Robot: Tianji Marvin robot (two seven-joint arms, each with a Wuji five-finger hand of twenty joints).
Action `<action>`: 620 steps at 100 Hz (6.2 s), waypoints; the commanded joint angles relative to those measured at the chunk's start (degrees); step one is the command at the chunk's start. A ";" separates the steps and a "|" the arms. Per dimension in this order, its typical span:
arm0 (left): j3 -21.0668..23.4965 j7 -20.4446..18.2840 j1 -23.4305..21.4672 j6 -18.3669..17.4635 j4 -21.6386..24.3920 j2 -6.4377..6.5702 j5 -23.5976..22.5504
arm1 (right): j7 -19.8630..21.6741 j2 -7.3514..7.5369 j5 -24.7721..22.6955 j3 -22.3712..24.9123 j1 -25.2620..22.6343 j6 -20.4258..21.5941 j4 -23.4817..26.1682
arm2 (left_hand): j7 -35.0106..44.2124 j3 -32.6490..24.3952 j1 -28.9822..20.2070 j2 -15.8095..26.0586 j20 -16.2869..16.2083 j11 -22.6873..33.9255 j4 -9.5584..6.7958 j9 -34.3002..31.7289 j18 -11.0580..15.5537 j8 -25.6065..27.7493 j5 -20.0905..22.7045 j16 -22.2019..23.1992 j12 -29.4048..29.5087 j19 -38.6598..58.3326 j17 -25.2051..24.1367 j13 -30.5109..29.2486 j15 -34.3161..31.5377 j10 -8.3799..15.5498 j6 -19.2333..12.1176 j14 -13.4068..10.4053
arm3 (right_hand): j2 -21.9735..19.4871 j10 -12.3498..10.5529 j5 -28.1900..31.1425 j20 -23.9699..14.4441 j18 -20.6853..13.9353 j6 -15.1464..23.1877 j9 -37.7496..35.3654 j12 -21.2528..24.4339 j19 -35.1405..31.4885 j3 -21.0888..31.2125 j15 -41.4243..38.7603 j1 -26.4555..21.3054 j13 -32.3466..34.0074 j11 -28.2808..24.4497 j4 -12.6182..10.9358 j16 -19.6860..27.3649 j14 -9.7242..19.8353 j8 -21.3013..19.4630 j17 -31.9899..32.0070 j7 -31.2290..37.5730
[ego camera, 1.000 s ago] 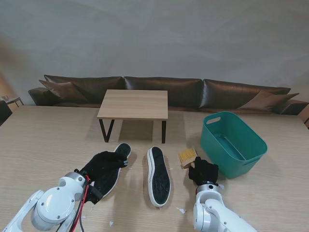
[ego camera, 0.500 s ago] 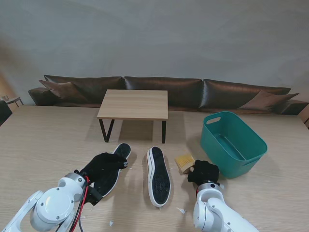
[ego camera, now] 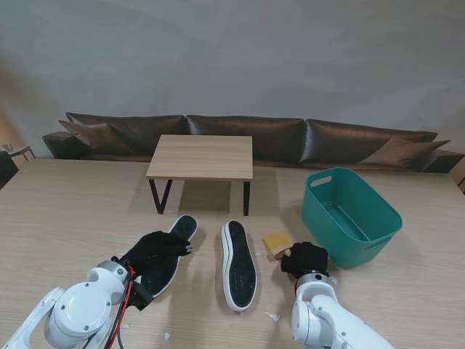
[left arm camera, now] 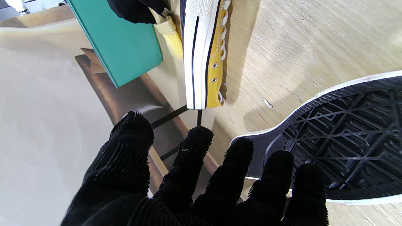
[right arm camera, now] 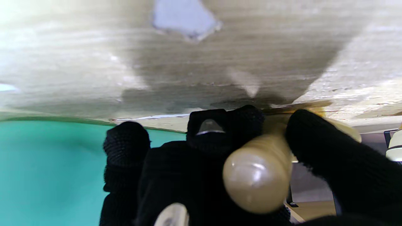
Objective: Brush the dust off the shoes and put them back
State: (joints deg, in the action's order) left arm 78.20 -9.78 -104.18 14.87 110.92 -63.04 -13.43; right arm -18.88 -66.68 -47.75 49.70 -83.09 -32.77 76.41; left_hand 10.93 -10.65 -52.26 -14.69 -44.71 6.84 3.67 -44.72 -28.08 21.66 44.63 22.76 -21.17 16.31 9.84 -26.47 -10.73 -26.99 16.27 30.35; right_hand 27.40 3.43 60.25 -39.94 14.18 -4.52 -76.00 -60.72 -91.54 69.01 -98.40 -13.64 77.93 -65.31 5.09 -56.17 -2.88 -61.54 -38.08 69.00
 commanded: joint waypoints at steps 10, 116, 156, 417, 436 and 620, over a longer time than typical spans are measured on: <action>0.09 -1.24 -0.26 0.23 0.37 -0.02 -0.04 | 3.41 0.43 0.22 -0.12 -0.57 -0.26 0.66 | 0.16 2.03 -1.76 2.91 -1.00 -0.06 -1.92 -0.04 1.85 0.42 1.56 0.70 0.08 -0.97 -0.22 1.63 0.92 -0.72 0.35 0.49 | 6.35 1.48 14.24 -2.31 -3.31 -6.63 -6.79 -2.52 -7.02 4.13 -5.09 -3.10 -2.50 -7.28 -5.29 -2.60 9.79 -1.55 -27.42 3.38; 0.33 -2.51 -0.40 1.22 0.52 0.37 -1.72 | 9.64 1.63 3.28 5.09 -3.85 6.11 8.23 | 0.08 3.66 -2.48 3.68 -1.09 -0.08 -2.17 0.03 1.85 0.52 1.66 0.78 0.07 -0.93 -0.16 1.59 0.80 -0.76 0.70 0.71 | -8.30 7.67 17.83 -7.16 2.48 -9.77 -7.11 4.80 -19.93 1.06 -7.55 -3.17 -3.28 -14.98 1.01 -9.73 -3.02 4.70 -29.15 9.48; 0.82 -1.39 -0.50 -0.23 0.38 0.16 -2.32 | 7.65 0.10 9.47 8.98 -6.95 4.53 14.39 | -0.36 3.94 -2.53 3.54 -1.15 -0.24 -2.22 0.63 2.07 0.32 0.72 0.69 0.18 -1.01 -0.55 2.04 1.03 -0.43 0.48 0.16 | -7.97 8.32 17.78 -7.20 3.61 -10.46 -7.07 5.24 -19.72 0.94 -7.38 -3.74 -3.29 -14.89 1.21 -9.86 -3.95 5.28 -29.06 9.38; 0.00 -0.54 0.65 2.17 -0.54 -0.09 -2.47 | 34.24 6.67 11.79 24.27 -24.32 30.43 29.11 | -0.30 4.52 -2.90 4.27 -1.27 -0.15 -2.34 0.50 2.20 0.25 0.98 0.87 0.13 -1.22 -1.09 2.03 1.24 -0.61 1.10 -0.45 | -7.93 8.99 17.67 -6.73 5.77 -10.64 -7.05 5.34 -18.53 0.59 -7.12 -3.50 -3.32 -14.00 1.06 -8.49 -4.99 5.49 -28.87 8.45; -0.07 -0.35 0.78 2.30 -0.66 -0.14 -2.46 | 34.37 6.55 12.66 27.09 -26.19 32.07 31.15 | -0.39 4.53 -2.97 4.26 -1.27 -0.18 -2.34 0.60 2.28 0.21 0.80 0.84 0.15 -1.24 -1.12 2.09 1.29 -0.62 1.19 -0.57 | -7.95 8.99 17.67 -6.67 5.80 -10.61 -7.06 5.34 -18.53 0.65 -7.15 -3.48 -3.33 -13.99 1.04 -8.45 -5.00 5.47 -28.87 8.46; 2.55 1.93 -1.57 0.25 1.19 -0.45 -5.16 | 23.36 3.40 14.97 7.39 -7.30 12.58 20.71 | -0.76 4.69 -2.50 3.42 2.53 -1.31 -2.22 4.35 4.00 -0.14 -0.63 -0.20 2.31 -3.58 -4.13 4.99 3.90 2.65 -0.50 -2.17 | -7.63 9.26 17.64 -6.69 6.44 -10.48 -7.05 5.30 -18.22 0.64 -7.12 -3.34 -3.34 -13.72 1.13 -8.21 -5.18 5.47 -28.81 8.27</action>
State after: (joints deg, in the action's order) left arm 80.51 -6.46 -105.34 14.89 111.19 -63.39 -18.37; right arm 3.51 -63.86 -32.61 56.77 -88.71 -21.01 96.24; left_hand 10.39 -7.47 -53.96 -12.40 -42.49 5.52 3.47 -40.92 -25.95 21.71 44.46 22.80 -19.76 14.01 6.27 -23.53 -8.15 -25.02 16.80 28.94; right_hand 22.55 8.21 70.15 -44.49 20.49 -6.76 -79.60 -54.88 -100.84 64.84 -102.29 -13.85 77.69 -71.94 6.75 -64.68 -11.97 -56.56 -37.48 72.36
